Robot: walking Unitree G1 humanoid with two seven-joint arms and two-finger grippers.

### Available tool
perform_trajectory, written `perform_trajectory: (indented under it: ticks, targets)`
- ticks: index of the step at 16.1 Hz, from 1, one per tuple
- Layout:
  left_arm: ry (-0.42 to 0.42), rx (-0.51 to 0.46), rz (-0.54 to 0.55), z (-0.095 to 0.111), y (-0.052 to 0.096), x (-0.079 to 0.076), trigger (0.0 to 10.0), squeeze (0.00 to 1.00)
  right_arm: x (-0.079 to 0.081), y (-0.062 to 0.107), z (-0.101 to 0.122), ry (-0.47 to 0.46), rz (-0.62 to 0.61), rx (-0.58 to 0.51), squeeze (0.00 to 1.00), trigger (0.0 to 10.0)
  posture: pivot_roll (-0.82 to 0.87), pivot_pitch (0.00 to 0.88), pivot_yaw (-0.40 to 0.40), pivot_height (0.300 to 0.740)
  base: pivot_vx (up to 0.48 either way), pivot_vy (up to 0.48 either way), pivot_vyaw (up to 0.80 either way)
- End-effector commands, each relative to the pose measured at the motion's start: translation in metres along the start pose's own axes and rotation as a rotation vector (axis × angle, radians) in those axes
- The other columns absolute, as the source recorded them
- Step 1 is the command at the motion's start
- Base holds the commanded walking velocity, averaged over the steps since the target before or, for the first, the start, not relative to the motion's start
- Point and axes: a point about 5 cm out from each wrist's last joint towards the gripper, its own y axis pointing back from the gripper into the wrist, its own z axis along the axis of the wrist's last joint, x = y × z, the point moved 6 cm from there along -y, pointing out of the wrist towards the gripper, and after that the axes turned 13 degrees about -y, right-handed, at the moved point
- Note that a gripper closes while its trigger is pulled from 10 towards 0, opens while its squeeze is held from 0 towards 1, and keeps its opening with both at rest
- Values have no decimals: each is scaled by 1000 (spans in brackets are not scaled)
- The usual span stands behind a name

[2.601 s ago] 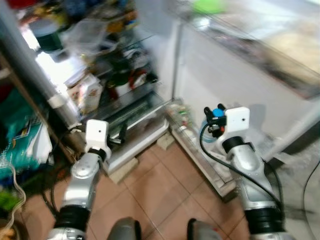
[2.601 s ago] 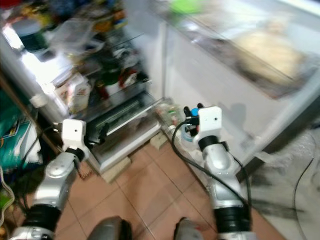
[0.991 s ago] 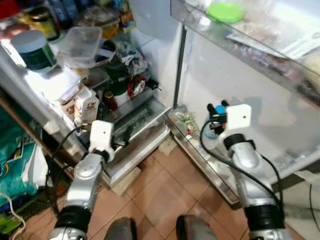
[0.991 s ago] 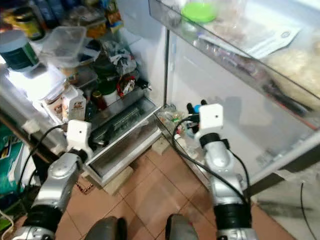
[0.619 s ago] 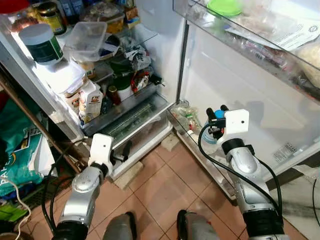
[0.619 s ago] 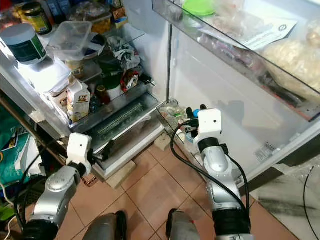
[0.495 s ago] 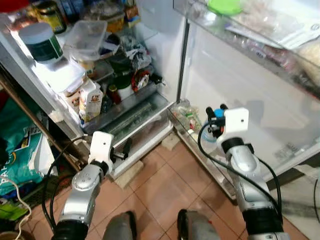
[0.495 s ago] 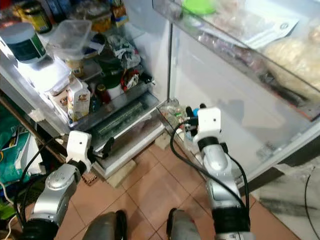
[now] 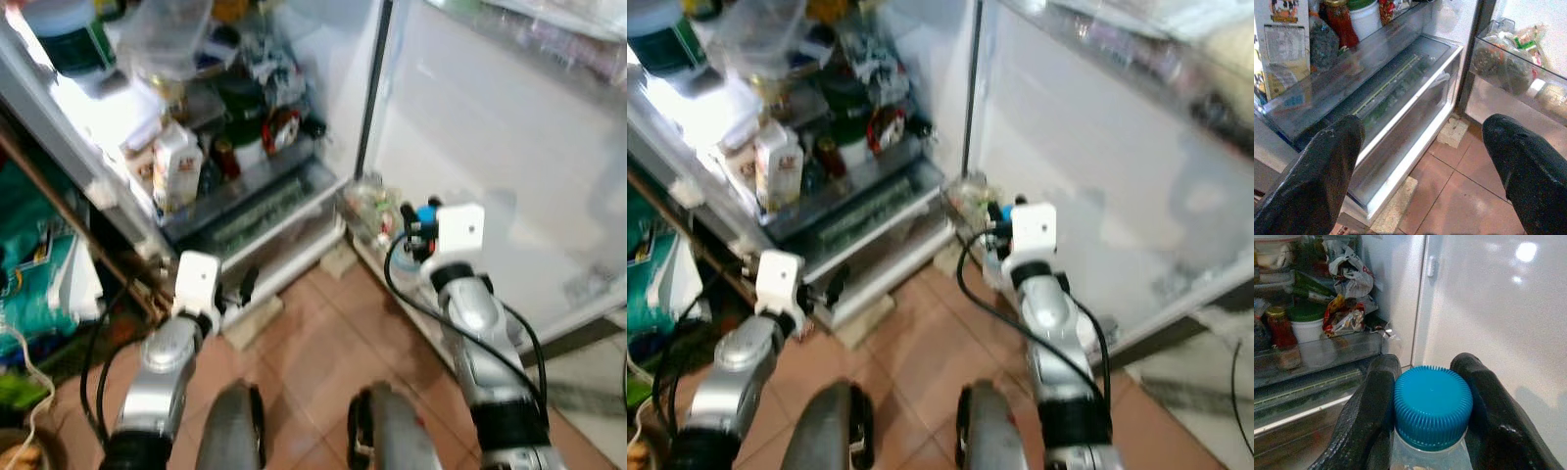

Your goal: Restocking fridge

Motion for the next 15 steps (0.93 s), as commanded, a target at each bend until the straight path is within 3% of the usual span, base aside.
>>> perform_trajectory:
  ticks: [1, 4, 15]
  targets:
    - [3, 1, 12, -1, 2, 3, 10000, 0, -1, -1, 6, 3, 0, -23, 0, 10000, 13, 192, 26, 651, 0, 0, 0]
    - [15, -16, 25, 3, 0, 10, 10000, 0, -1, -3, 14, 50, 16, -56, 0, 10000, 11, 184, 29, 651, 0, 0, 0]
    - [25, -29, 25, 5, 0, 9, 10000, 0, 8, -7, 24, 79, 55, -100, 0, 10000, 11, 184, 18, 651, 389, 0, 0]
